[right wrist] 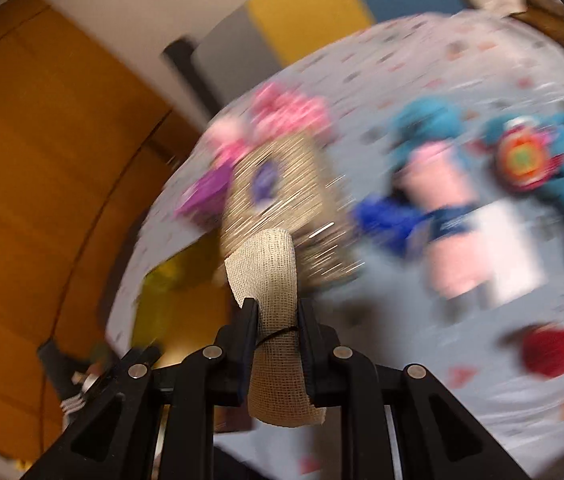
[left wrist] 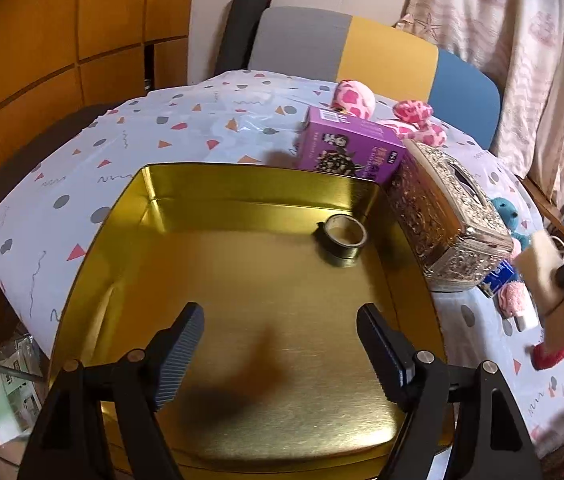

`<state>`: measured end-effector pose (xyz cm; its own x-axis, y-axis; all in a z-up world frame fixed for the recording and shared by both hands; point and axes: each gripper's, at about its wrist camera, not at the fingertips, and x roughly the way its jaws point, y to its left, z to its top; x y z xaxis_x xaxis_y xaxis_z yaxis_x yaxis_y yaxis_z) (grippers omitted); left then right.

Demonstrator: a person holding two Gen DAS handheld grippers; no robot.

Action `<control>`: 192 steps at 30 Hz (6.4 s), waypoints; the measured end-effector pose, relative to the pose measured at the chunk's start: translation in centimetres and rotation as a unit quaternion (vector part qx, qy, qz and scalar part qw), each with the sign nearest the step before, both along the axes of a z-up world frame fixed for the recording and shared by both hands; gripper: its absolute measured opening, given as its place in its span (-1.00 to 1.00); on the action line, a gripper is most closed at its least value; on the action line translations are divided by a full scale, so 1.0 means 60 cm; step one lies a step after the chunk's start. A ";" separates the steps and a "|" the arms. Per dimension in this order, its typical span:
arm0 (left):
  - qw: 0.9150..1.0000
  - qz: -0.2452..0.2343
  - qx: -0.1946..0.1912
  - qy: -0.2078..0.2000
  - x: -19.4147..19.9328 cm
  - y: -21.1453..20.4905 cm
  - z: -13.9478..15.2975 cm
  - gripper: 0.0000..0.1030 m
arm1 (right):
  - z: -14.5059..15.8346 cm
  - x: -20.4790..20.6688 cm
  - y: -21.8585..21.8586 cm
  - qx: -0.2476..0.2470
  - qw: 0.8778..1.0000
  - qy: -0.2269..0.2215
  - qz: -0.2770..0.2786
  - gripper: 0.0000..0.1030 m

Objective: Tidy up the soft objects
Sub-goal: 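Carry the beige rolled cloth into the gold tray and open the right tool, then grasp the blue tissue pack with the right tool, then grasp the pink towel roll with the left tool while the right tool holds the blue pack, then lower the pink towel roll into the gold tray and open the left tool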

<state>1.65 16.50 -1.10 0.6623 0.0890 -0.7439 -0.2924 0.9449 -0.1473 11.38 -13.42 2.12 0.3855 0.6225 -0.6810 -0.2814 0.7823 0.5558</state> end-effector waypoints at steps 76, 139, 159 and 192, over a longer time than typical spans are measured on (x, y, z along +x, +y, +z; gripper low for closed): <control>0.978 -0.207 -0.026 0.012 0.011 -0.169 0.004 0.55 | -0.130 0.159 0.048 -0.401 0.873 -0.154 0.231 -0.37; 0.934 -0.356 -0.004 0.027 0.125 -0.433 -0.044 -0.33 | -0.117 0.145 -0.266 -0.273 0.950 0.033 -0.150 -0.53; 0.997 -0.062 -0.036 0.024 0.055 0.028 -0.001 -0.33 | -0.117 0.140 -0.234 -0.331 0.934 0.003 -0.132 -0.55; 0.999 -0.024 0.027 0.005 0.041 0.002 0.017 0.40 | -0.082 0.130 -0.241 -0.307 0.937 -0.037 -0.160 -0.55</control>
<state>4.12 16.65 -0.09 0.6599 0.0975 -0.7450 -0.2478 0.9643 -0.0933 19.20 -27.90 -2.80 0.5453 -0.0346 -0.8375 0.0028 0.9992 -0.0395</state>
